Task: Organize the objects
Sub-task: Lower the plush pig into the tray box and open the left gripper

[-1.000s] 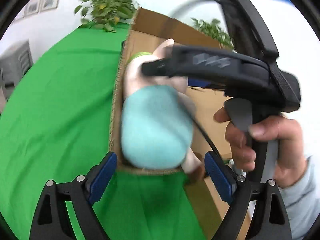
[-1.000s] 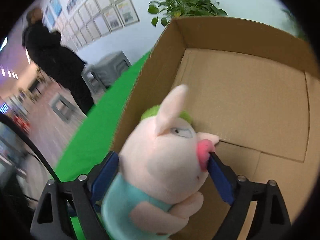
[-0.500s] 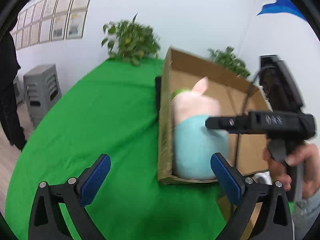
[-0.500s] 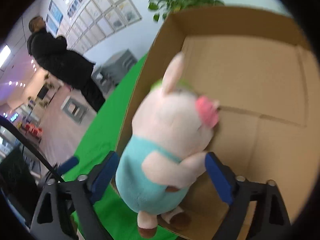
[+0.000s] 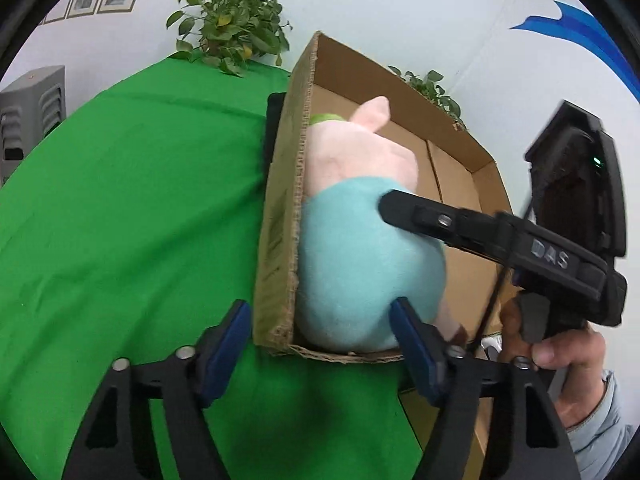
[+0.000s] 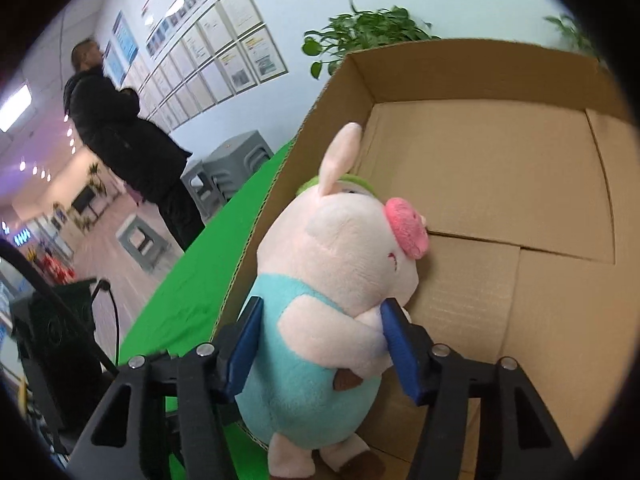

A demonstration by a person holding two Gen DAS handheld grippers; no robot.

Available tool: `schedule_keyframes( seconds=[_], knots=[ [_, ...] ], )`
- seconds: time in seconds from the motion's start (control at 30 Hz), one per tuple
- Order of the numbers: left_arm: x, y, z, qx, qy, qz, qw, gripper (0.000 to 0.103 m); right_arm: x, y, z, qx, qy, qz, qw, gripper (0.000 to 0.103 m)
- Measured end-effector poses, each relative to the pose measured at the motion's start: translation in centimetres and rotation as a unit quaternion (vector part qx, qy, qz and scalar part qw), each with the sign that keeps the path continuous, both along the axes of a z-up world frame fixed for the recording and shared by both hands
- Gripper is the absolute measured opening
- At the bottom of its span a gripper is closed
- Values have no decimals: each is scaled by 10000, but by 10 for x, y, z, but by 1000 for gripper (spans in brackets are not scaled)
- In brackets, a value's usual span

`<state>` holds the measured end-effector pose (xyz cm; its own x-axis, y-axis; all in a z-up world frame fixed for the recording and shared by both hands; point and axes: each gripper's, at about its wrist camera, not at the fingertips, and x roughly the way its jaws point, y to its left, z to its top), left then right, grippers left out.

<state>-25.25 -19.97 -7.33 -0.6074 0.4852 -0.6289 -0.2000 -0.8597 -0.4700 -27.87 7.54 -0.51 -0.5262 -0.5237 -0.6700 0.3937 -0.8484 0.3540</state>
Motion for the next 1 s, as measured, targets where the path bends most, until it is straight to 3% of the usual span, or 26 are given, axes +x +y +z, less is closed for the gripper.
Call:
schedule_keyframes(
  seconds=[0.17,0.3,0.4,0.43,0.5,0.6,0.67,0.77,0.9,1.0],
  knots=[
    [-3,9,1,-151,-10,-74,9999,61,-5,0,-4,70,-244,-159,9996,80],
    [0,12,0,-122,-41,-133,9998,61,-11,13,-15,-344,-1008,-104,9943,85],
    [2,14,0,-146,-36,-117,9998,59,-13,6,-31,-497,-1473,242,9876,85],
    [2,14,0,-149,-37,-114,9998,59,-10,0,-34,-365,-1408,404,9885,85],
    [3,13,0,-132,-35,-126,9998,59,-7,-5,-33,-340,-1156,428,9918,74],
    [4,10,0,-45,-82,-179,9998,59,-6,4,-29,-700,-951,229,9927,63],
    [5,12,2,-66,-53,-198,9998,59,-4,10,-26,-911,-744,101,9930,62],
    [4,14,1,-181,-98,-208,9996,59,-8,2,-33,-938,-860,123,9918,64],
    [5,13,1,-161,-122,-179,9996,59,-13,-1,-39,-953,-1032,80,9901,81],
    [8,15,1,-316,-172,-282,9990,59,-12,9,-32,-889,-1088,75,9901,83]
  ],
)
